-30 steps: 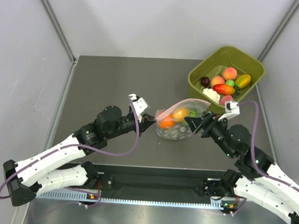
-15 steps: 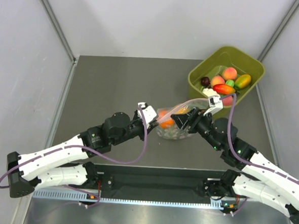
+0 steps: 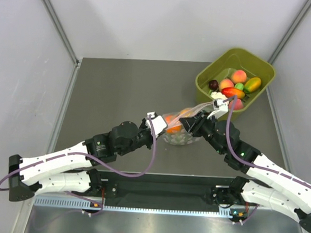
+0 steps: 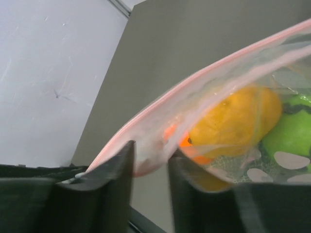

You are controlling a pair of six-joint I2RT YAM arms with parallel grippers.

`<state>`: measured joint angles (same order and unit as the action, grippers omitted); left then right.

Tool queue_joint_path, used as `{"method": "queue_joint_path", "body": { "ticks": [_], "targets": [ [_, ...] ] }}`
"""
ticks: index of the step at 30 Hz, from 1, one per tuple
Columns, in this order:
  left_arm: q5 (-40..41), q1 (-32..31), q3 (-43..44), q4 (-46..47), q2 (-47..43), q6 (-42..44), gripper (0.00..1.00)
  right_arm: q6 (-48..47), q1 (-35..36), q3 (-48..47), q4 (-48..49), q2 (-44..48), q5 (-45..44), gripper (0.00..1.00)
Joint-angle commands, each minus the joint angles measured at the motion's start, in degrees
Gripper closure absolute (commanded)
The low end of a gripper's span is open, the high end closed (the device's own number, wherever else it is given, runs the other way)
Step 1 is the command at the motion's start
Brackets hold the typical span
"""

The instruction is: Open the zip-top bag and remove the fake food

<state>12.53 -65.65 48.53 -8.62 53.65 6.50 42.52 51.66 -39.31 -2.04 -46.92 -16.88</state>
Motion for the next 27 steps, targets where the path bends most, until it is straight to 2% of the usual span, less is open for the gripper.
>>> {"method": "queue_joint_path", "body": {
  "ticks": [1,3,4,5,6,8,9,10,14,20,27],
  "targets": [
    [0.83,-1.15,-0.19,-0.25,-0.3,1.41,1.0,-1.04,0.99,-0.33,2.22,0.07,-2.45,0.73],
    [0.21,-1.32,-0.19,-0.08,-0.39,1.58,1.0,-1.83,0.9,0.02,2.22,0.16,-3.5,0.85],
    [0.21,-1.41,-0.19,-0.17,-0.39,1.76,1.0,-2.09,0.99,0.11,2.22,0.16,-3.59,0.98],
    [0.38,-1.41,0.07,-0.08,-0.21,1.76,0.97,-2.53,0.81,0.37,2.22,0.07,-3.86,1.0],
    [0.38,-1.5,0.16,-0.34,-0.04,1.67,0.83,-2.79,0.99,0.46,2.22,-0.02,-3.77,1.0],
    [-0.14,-1.5,0.86,-0.61,-0.12,1.67,0.63,-3.49,0.9,0.72,2.22,-0.19,-3.42,1.0],
    [-0.23,-1.5,1.12,-0.61,-0.47,1.32,0.56,-3.85,0.9,0.9,2.22,-0.11,-2.9,1.0],
    [-0.14,-1.5,1.47,-0.43,-0.47,1.06,0.42,-4.02,0.9,0.99,2.22,0.24,-2.72,1.0],
    [0.47,-1.41,5.59,0.54,1.8,-1.57,0.2,-4.2,0.9,2.65,0.9,1.82,-1.49,1.0],
    [3.63,-1.33,12.98,2.29,8.48,-3.78,0.14,-3.41,1.16,4.68,-0.15,4.29,0.62,1.0],
    [2.76,-0.89,18.78,2.64,16.83,-4.66,0.13,-3.24,1.78,6.26,-1.47,8.15,1.42,1.0]
  ]
}}
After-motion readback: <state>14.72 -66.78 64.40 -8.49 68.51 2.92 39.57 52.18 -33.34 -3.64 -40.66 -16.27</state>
